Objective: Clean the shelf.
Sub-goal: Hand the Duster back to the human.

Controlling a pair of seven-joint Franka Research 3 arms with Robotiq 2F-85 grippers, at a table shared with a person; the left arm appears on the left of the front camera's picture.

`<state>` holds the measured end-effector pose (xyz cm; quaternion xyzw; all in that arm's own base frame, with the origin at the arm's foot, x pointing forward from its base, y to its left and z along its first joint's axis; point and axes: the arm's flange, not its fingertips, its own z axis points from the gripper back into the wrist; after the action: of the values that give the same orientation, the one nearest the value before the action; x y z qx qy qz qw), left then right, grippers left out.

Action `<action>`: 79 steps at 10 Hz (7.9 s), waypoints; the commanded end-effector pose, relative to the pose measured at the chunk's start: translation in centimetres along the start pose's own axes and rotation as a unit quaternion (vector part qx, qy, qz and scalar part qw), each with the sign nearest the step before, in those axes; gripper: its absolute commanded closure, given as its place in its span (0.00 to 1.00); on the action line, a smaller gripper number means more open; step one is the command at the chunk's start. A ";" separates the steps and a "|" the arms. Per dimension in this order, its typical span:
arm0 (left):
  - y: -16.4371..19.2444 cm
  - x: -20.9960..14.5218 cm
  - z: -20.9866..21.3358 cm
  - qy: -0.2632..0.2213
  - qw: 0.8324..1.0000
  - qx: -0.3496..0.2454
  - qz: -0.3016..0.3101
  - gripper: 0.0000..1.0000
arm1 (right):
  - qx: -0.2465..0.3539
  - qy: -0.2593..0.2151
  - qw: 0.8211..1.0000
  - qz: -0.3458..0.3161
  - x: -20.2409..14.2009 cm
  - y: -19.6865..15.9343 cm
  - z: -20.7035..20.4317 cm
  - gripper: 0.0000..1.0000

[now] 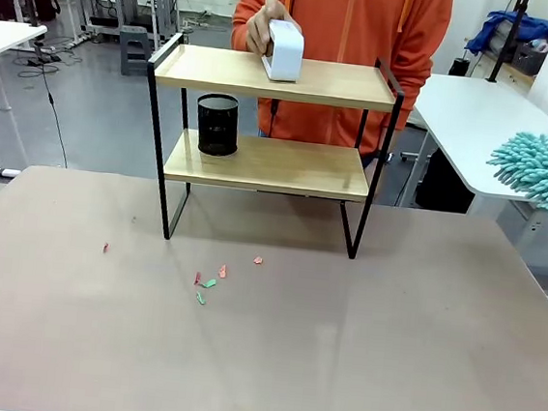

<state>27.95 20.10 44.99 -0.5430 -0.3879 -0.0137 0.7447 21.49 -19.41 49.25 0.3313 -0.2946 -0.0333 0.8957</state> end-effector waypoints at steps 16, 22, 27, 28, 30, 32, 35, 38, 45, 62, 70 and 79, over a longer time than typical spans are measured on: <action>-19.7 -3.6 -25.6 0.289 0.912 -0.225 -0.184 0.00 | 0.169 0.232 0.848 0.446 0.3 27.2 -3.3 0.87; -21.6 -6.6 -35.8 0.394 0.850 -0.265 -0.228 0.00 | 0.210 0.360 0.775 0.475 -0.5 32.0 -10.1 0.87; -24.5 -11.1 -39.5 0.511 0.751 -0.288 -0.303 0.00 | 0.213 0.387 0.769 0.463 -0.3 32.1 -12.2 0.87; -24.8 -11.8 -39.7 0.512 0.745 -0.300 -0.305 0.00 | 0.211 0.387 0.770 0.461 -0.2 32.0 -12.3 0.87; -25.2 -12.9 -39.5 0.512 0.738 -0.313 -0.310 0.00 | 0.211 0.388 0.772 0.458 -0.1 31.9 -12.3 0.87; -25.0 -13.7 -39.8 0.521 0.734 -0.307 -0.309 0.00 | 0.212 0.385 0.776 0.452 0.1 31.7 -12.4 0.87; -24.8 -14.2 -39.8 0.522 0.733 -0.301 -0.317 0.00 | 0.212 0.383 0.778 0.451 0.1 31.5 -12.2 0.87; -24.8 -14.3 -39.9 0.536 0.725 -0.291 -0.320 0.60 | 0.212 0.381 0.781 0.448 0.1 31.4 -12.2 0.87; -24.6 -14.3 -39.8 0.529 0.729 -0.293 -0.319 1.00 | 0.209 0.380 0.782 0.447 0.0 31.3 -12.1 0.87; -21.7 -12.3 -37.8 0.511 0.762 -0.285 -0.278 1.00 | 0.222 0.122 0.964 -0.082 2.1 13.1 -17.3 0.00; -20.1 -3.5 -18.3 0.099 0.940 -0.214 -0.245 1.00 | 0.194 0.153 0.966 -0.077 2.8 10.9 -16.6 0.00; 0.6 0.7 -14.8 0.028 0.976 0.008 0.218 1.00 | 0.194 0.153 0.966 -0.077 2.8 10.9 -16.6 0.00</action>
<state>36.32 8.35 42.40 -0.5951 -0.2484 0.1201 0.7548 31.70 -2.07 47.31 0.5224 -0.1306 0.0095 0.8425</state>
